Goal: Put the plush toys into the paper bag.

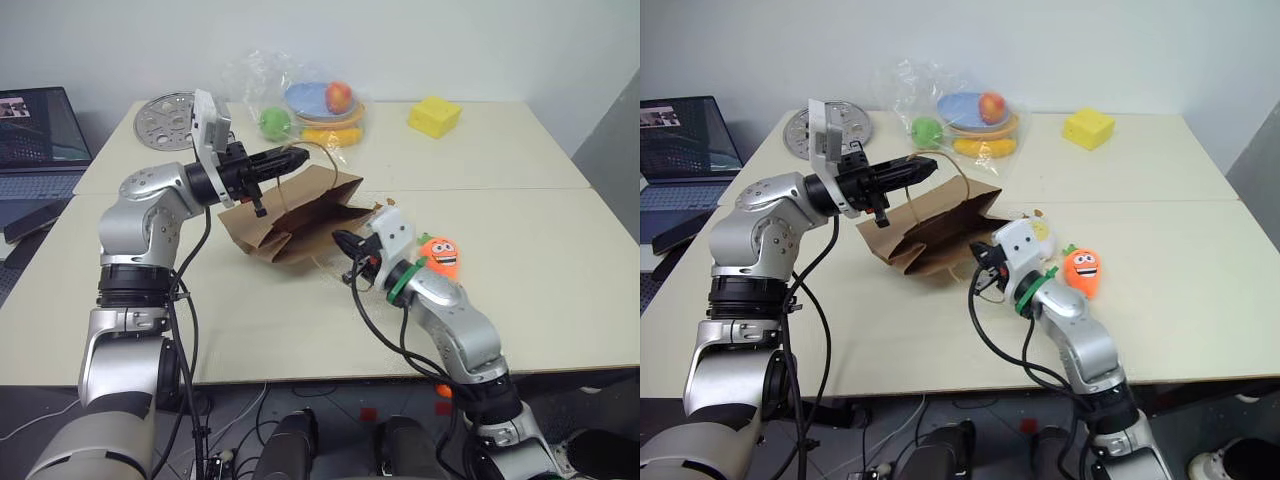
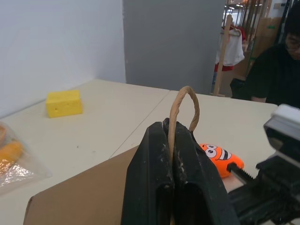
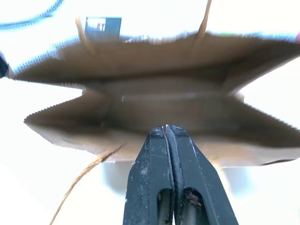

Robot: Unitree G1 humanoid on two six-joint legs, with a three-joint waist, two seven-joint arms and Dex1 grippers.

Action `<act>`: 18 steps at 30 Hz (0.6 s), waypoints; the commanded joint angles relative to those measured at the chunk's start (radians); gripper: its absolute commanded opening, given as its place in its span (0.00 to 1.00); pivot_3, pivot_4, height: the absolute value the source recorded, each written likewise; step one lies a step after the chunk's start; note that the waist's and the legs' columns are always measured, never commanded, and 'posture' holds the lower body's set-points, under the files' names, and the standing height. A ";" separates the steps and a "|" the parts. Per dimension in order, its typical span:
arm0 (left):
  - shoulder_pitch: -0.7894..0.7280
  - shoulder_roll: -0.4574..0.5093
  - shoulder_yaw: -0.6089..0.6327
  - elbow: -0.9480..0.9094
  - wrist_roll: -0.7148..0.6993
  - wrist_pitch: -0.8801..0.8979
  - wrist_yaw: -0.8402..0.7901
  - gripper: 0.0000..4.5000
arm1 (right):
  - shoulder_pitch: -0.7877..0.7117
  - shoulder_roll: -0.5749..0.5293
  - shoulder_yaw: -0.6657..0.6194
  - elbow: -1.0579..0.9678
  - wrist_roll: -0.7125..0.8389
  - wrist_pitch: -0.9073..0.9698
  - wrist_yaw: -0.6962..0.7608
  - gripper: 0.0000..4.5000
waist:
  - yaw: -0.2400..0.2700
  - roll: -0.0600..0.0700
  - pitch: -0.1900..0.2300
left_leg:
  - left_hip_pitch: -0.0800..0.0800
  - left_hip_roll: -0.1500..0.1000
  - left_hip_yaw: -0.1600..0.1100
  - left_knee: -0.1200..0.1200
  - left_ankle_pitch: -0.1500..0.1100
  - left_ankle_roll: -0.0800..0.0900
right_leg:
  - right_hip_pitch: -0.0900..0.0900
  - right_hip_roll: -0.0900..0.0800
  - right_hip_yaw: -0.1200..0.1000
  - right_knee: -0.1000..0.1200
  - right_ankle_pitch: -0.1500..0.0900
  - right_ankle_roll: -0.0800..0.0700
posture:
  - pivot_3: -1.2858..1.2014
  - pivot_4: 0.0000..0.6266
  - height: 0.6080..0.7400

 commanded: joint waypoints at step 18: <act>-0.033 -0.007 -0.018 -0.011 0.013 -0.002 -0.032 0.00 | 0.287 -0.132 -0.415 -0.357 0.131 0.420 -0.277 1.00 | 0.014 0.000 0.000 | -0.003 0.001 0.000 0.000 0.000 0.000 | 0.000 -0.001 0.001 0.000 -0.002 -0.002 | 0.52 0.24 1.00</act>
